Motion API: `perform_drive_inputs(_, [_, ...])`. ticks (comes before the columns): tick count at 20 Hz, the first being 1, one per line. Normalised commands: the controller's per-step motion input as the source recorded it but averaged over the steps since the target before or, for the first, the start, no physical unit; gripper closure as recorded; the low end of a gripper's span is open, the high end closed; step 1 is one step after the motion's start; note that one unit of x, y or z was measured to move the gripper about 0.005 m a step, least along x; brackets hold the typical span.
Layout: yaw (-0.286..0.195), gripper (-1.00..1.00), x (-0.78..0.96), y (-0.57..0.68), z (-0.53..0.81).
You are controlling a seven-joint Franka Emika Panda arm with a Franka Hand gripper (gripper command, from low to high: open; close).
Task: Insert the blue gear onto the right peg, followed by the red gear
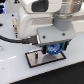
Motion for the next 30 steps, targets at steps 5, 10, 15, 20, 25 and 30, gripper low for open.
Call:
perform_drive_inputs(5, [0.0,1.0,0.12,-0.01,-0.08])
perform_drive_inputs(10, [0.0,1.0,0.14,0.0,-0.12])
perform_drive_inputs(15, [0.0,1.0,0.09,0.0,-0.23])
perform_drive_inputs(20, [0.0,1.0,0.08,0.06,-0.09])
perform_drive_inputs(25, [0.0,-1.0,-0.03,0.11,0.17])
perform_drive_inputs(30, [0.0,-1.0,-0.12,0.12,0.48])
